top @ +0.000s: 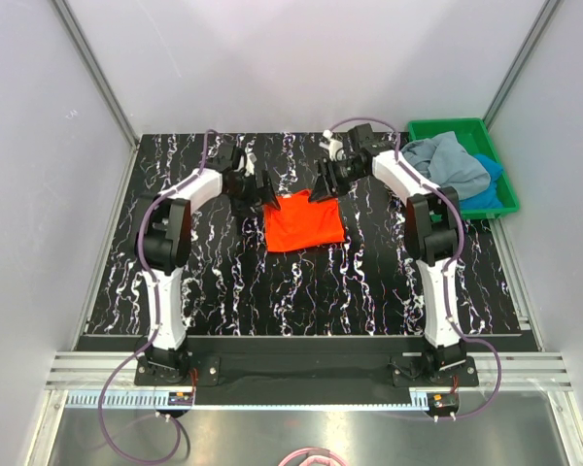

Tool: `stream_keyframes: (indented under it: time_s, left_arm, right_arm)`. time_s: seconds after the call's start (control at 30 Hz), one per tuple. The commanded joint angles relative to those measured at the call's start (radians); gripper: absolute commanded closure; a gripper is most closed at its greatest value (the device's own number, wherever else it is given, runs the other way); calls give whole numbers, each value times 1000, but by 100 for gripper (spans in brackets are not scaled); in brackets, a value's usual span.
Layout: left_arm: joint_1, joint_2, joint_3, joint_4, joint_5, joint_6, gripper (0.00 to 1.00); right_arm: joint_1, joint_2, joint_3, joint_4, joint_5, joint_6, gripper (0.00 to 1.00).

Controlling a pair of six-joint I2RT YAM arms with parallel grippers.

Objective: Fold and stack the t-shirts
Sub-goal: Neatly place the folded tshirt to the corner

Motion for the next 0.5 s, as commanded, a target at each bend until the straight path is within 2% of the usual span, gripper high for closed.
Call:
stream_keyframes:
  time_s: [0.0,0.2,0.3,0.47]
  left_arm:
    - [3,32,50,53,50,-26,1]
    - [2,96,82,78,63,-40,1]
    - [-8,118,96,82,76,-44,6]
    - [-26,125,84,95,90,-58,27]
  right_arm:
    - [8,22,-12,-5,-100,66,47]
    - [8,65,-11,-2,-97,72,46]
    - [8,79,-17,2,-94,79,46]
    - [8,91,-34,19,-82,89,46]
